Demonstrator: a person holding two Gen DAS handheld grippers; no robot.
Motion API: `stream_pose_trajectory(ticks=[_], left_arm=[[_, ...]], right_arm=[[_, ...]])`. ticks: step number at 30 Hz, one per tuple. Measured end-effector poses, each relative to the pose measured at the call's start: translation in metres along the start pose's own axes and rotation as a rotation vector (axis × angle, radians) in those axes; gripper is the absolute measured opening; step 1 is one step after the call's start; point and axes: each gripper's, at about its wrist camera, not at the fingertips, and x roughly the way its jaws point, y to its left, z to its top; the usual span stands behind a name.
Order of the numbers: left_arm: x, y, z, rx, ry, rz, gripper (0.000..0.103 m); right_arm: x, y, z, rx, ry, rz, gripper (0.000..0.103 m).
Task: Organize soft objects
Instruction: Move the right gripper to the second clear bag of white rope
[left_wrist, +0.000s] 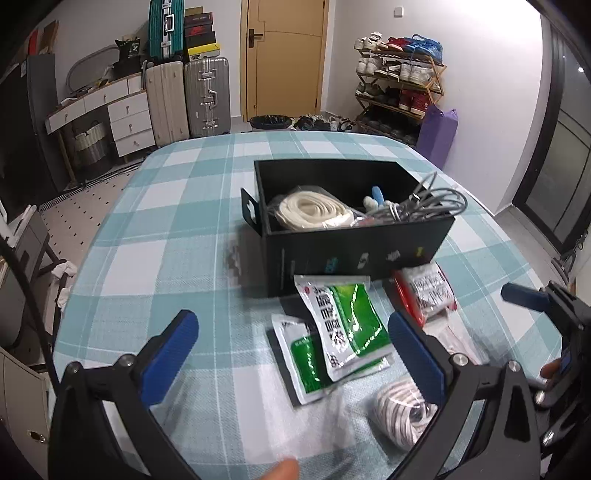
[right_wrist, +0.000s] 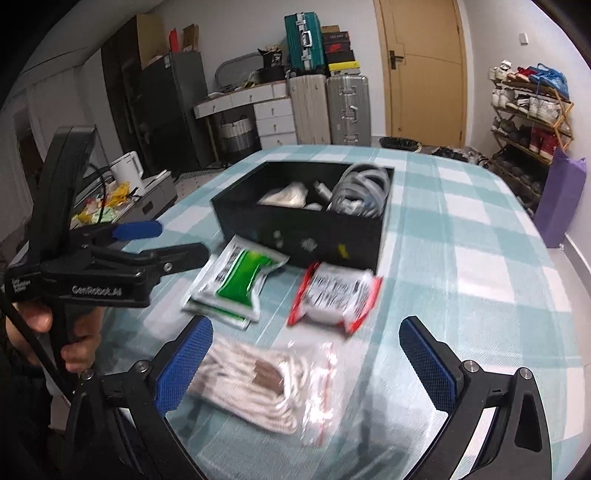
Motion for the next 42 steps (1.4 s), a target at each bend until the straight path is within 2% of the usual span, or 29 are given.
stream_pose_trajectory(ticks=[5, 16, 21, 35, 37, 42], left_arm=[[0.003, -0.009, -0.007, 0.028, 0.022, -0.041, 0.103], [0.01, -0.014, -0.013, 0.05, 0.037, -0.016, 0.103], [0.015, -0.012, -0.014, 0.043, 0.05, -0.017, 0.103], [0.021, -0.009, -0.015, 0.042, 0.058, -0.023, 0.103], [0.021, -0.009, -0.014, 0.041, 0.059, -0.027, 0.103], [0.021, -0.005, -0.012, 0.033, 0.06, -0.037, 0.103]], right_arm=[[0.005, 0.007, -0.014, -0.016, 0.037, 0.014, 0.103], [0.022, 0.024, -0.029, -0.088, 0.129, 0.047, 0.103], [0.029, 0.022, -0.027, -0.068, 0.139, 0.056, 0.103], [0.038, -0.007, -0.009, 0.053, 0.139, -0.017, 0.103], [0.035, -0.005, -0.008, 0.023, 0.138, -0.001, 0.103], [0.027, 0.013, -0.007, -0.164, 0.151, 0.06, 0.103]])
